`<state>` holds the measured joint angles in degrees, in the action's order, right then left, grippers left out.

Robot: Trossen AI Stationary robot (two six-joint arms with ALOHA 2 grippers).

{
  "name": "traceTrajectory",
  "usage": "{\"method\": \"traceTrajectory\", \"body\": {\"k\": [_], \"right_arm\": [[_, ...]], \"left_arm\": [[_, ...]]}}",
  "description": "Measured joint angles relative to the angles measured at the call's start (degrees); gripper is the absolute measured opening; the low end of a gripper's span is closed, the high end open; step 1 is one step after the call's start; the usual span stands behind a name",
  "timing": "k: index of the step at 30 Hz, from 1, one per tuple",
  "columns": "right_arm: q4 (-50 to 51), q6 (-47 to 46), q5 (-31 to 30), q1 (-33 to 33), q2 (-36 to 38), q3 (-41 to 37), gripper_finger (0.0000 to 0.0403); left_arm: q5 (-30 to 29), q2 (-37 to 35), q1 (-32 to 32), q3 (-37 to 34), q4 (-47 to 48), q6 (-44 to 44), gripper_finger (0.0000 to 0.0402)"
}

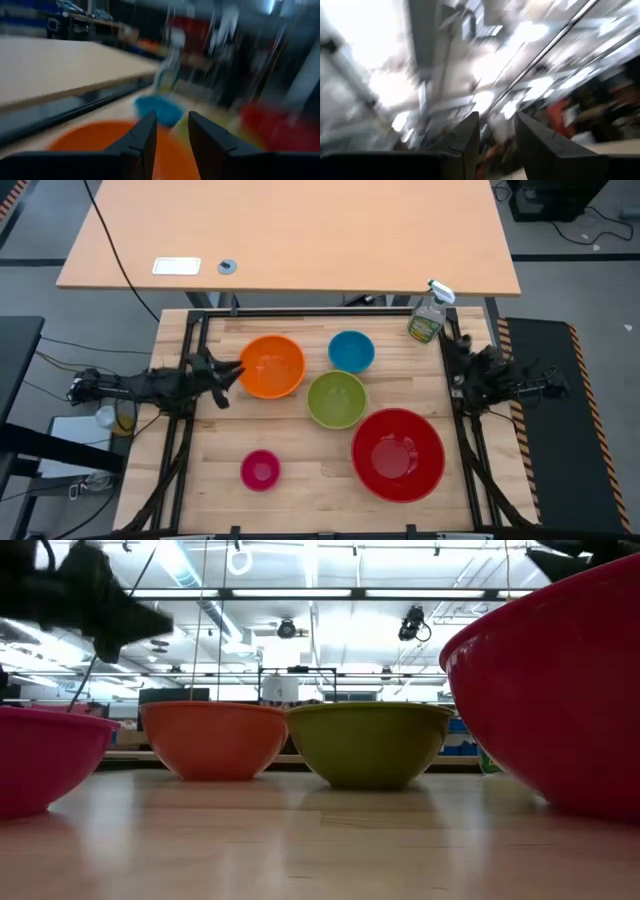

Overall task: Nest bowls inside each other by size order
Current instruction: Stack the orange bowl on top of the red bowl

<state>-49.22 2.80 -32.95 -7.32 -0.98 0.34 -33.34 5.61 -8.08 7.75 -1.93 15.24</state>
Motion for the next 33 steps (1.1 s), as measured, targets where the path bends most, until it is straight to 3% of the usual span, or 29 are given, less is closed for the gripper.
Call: {"method": "traceTrajectory", "body": {"k": [4,8,11,15,21,24,28,33], "right_arm": [[-12.1,4.7,-0.4,2.0,-0.1,0.1,0.0132],[-8.7,5.5,0.7,3.9,-0.4,2.3,0.0132],[-6.1,-0.4,2.8,5.2,-3.2,4.2,0.0132],[-6.3,-14.3,2.2,7.0,-11.2,8.2,0.0132],[-6.2,-22.7,-0.2,8.9,-29.5,17.7,0.0132],[-5.1,-23.9,-3.9,10.0,-38.0,23.1,0.0132],[7.0,-26.5,-5.5,13.3,-47.2,31.1,0.0126],[26.2,-31.3,4.0,20.7,-59.8,41.6,0.0122]], "left_arm": [[0.0,0.0,0.0,0.0,-11.8,7.4,0.0114],[0.0,0.0,0.0,0.0,-19.3,7.7,0.0114],[0.1,0.0,0.0,0.1,-21.8,8.9,0.0114],[-0.9,0.0,0.5,0.1,-26.6,9.5,0.0114],[-1.0,0.0,3.1,0.1,-32.6,7.1,0.0114],[-0.5,0.0,3.5,0.2,-32.8,7.9,0.0114],[-2.8,0.8,3.8,3.5,-26.9,7.9,0.0115],[-10.8,6.2,3.8,11.1,-9.8,7.5,0.0132]]}}
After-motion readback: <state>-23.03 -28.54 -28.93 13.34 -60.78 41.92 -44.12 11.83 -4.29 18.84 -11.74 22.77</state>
